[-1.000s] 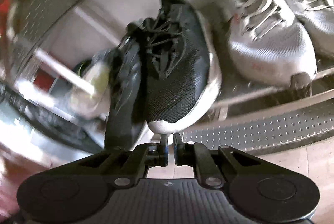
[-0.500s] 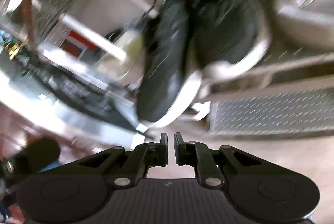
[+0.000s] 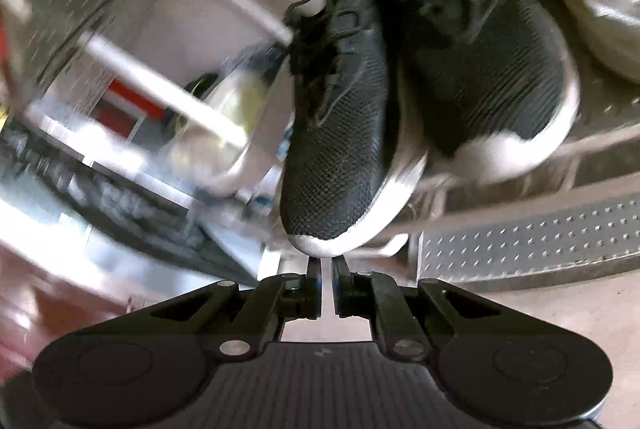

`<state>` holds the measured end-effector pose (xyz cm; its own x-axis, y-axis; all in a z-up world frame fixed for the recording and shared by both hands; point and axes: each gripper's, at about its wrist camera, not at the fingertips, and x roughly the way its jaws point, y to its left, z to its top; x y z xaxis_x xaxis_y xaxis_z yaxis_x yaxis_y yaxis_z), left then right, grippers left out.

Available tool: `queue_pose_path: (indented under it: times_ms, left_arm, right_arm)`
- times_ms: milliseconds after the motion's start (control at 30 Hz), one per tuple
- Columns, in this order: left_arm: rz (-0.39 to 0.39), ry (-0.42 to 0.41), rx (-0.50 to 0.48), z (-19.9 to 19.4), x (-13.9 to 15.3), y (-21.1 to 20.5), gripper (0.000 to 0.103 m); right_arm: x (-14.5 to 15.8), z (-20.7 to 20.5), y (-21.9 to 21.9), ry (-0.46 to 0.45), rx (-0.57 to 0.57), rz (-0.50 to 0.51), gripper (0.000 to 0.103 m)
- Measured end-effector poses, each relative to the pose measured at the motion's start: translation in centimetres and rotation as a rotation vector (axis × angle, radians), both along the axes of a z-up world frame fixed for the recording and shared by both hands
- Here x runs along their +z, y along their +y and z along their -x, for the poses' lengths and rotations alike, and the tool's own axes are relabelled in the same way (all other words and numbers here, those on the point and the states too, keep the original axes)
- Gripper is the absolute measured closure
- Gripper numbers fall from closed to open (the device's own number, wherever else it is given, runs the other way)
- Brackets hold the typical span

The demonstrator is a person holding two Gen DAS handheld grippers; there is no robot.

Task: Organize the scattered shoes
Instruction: 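Release the black sneakers beside the white pair and withdraw the right tool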

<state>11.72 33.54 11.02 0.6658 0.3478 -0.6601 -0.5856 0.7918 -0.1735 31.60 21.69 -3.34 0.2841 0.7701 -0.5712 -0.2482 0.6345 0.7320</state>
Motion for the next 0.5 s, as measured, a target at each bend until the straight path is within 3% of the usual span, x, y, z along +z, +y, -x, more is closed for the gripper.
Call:
queue_pose_path:
  times_ms: [233, 400, 500]
  left_arm:
    - [0.006, 0.016, -0.019, -0.1, -0.2, -0.3, 0.004]
    - [0.013, 0.032, -0.042, -0.3, -0.4, -1.0, 0.004]
    - [0.012, 0.049, -0.073, -0.8, -0.6, -1.9, 0.004]
  right_arm:
    - [-0.3, -1.5, -0.2, -0.011, -0.017, 0.032, 0.09]
    - [0.5, 0.3, -3.1, -0.069, -0.005, 0.095, 0.089]
    - [-0.1, 0.3, -5.5, -0.051, -0.04, 0.106, 0.089]
